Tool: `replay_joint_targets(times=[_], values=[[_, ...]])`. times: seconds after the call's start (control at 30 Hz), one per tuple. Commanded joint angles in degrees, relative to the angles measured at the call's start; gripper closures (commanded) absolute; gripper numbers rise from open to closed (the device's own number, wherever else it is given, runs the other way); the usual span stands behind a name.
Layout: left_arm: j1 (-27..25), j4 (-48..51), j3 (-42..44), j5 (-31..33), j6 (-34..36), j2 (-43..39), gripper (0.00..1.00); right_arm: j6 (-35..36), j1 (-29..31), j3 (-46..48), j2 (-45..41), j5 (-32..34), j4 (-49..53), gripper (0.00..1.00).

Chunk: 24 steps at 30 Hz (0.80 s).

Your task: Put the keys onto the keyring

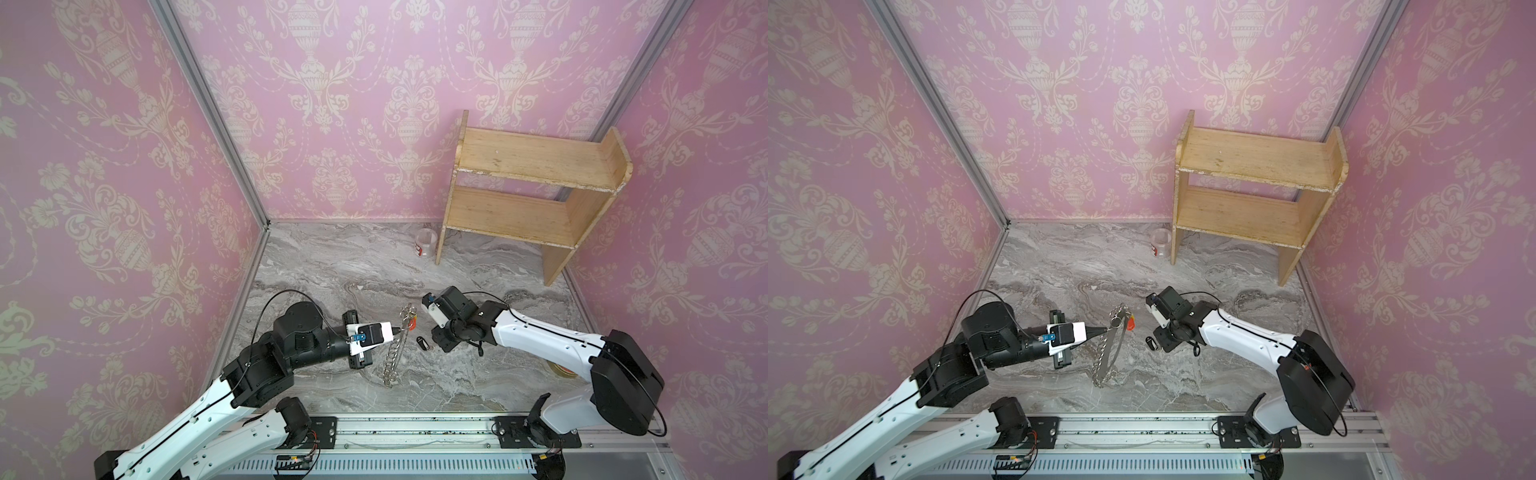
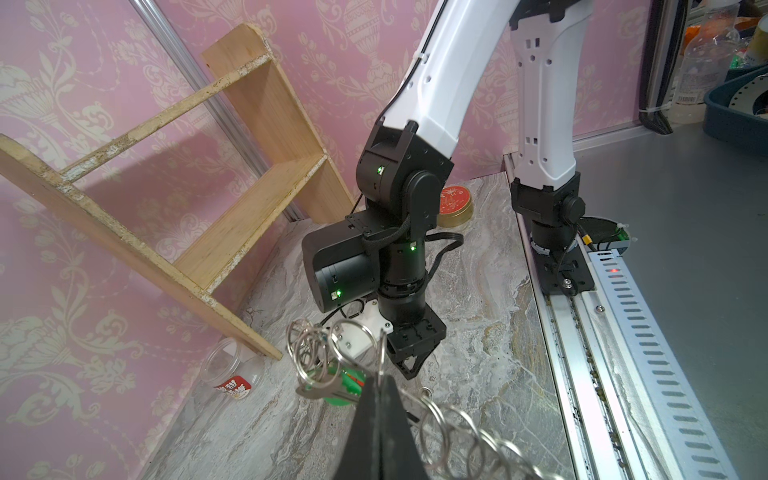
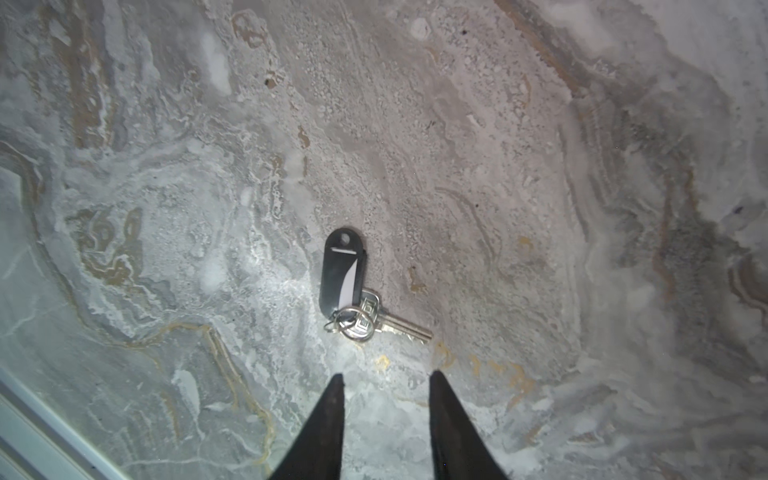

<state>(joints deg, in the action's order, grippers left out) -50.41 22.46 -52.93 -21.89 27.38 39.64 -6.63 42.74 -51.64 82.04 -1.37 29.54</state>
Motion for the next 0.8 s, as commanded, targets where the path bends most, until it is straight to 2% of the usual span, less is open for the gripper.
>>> replay_joint_targets(times=[0.0, 0.23, 0.37, 0.47, 0.6, 0.77], values=[[0.1, -0.5, 0.6, 0.8, 0.4, -1.0, 1.0, -1.4, -1.1, 2.0, -2.6, -3.3, 0.5, 0.55], [0.1, 0.1, 1.3, 1.8, 0.4, -1.8, 1.0, -0.2, -0.8, 3.7, 1.0, -8.6, -2.1, 0.47], [0.1, 0.6, 1.5, 2.1, 0.4, -2.0, 1.0, -0.4, -0.6, -0.2, 5.4, -8.6, 0.3, 0.47], [0.1, 1.1, 1.7, 2.6, 0.1, -2.6, 1.0, -3.3, -0.6, -2.9, 7.2, -8.4, 2.5, 0.49], [0.0, 1.3, 2.0, 2.7, 0.0, -3.1, 1.0, -9.0, -0.5, -2.8, 8.2, -9.1, -0.5, 0.5], [0.0, 1.8, 1.9, 2.9, 0.0, -3.6, 1.0, -10.8, -0.5, -5.6, 12.7, -13.9, -0.8, 0.51]])
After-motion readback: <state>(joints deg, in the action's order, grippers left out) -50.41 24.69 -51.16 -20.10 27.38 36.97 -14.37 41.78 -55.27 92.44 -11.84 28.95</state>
